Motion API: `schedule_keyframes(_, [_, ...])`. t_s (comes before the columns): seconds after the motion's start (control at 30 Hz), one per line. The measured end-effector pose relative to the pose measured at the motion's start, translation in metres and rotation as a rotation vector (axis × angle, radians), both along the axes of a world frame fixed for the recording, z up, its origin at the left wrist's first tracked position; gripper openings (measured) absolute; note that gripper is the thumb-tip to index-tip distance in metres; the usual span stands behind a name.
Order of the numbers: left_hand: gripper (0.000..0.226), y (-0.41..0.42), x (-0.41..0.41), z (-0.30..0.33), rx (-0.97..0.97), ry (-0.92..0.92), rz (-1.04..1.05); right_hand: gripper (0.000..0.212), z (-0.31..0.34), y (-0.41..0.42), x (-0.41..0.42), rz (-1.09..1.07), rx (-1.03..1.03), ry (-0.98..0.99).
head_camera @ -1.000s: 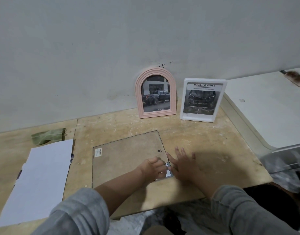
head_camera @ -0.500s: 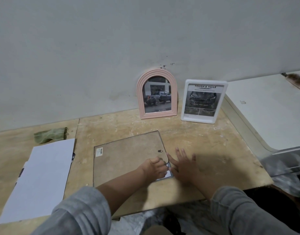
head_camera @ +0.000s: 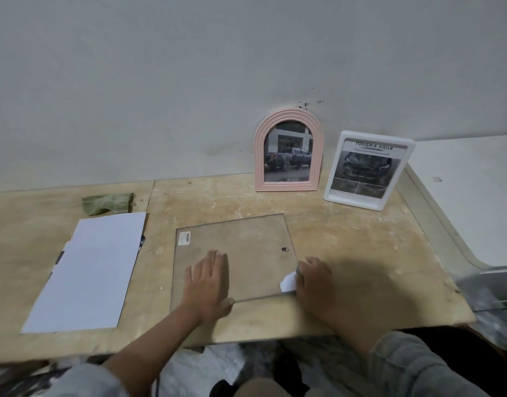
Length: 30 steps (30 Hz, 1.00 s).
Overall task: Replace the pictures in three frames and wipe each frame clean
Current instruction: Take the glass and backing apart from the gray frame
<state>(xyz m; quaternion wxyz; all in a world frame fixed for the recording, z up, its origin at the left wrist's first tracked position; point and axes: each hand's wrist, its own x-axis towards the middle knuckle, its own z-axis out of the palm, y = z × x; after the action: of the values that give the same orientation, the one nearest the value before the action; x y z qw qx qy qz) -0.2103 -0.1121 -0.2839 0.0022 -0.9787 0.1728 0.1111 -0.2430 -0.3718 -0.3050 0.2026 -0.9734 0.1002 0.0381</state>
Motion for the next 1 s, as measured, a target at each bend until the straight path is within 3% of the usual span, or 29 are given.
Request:
schedule_keyframes(0.1, [0.126,0.037,-0.007,0.002,-0.125,0.095,0.294,0.032,-0.005,0.024,-0.005,-0.107,0.134,-0.002])
schedule_keyframes(0.2, [0.126,0.055,-0.012,0.005,-0.287,0.15,0.415,0.033,0.011,0.053,-0.011,-0.179,0.147,0.052])
schedule_keyframes(0.33, [0.118,0.064,-0.012,0.007,-0.454,0.189,0.459,0.032,0.026,0.08,-0.009,-0.244,0.067,0.227])
schedule_keyframes(0.5, [0.12,0.066,-0.013,0.007,-0.498,0.188,0.49,0.051,0.029,0.1,-0.012,-0.303,-0.032,0.324])
schedule_keyframes(0.67, [0.116,0.07,-0.014,0.004,-0.536,0.165,0.444,0.044,0.042,0.102,-0.002,-0.359,0.071,0.403])
schedule_keyframes(1.0, [0.115,0.072,-0.009,0.002,-0.532,0.14,0.392,0.025,0.039,0.088,0.005,-0.405,0.163,0.291])
